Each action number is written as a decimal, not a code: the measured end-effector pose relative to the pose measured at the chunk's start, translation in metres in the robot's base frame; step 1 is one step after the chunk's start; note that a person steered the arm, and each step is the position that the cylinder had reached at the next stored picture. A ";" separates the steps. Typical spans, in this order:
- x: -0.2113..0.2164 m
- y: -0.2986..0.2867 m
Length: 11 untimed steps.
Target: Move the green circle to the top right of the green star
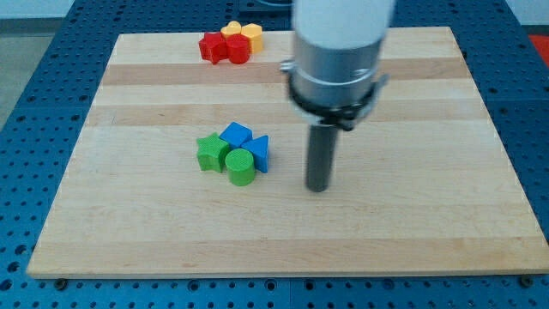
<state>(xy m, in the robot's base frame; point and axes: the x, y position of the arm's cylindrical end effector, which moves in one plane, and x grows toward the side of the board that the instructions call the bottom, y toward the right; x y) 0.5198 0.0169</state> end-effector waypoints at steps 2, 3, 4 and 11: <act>-0.002 -0.084; -0.042 -0.085; -0.071 -0.082; -0.137 -0.039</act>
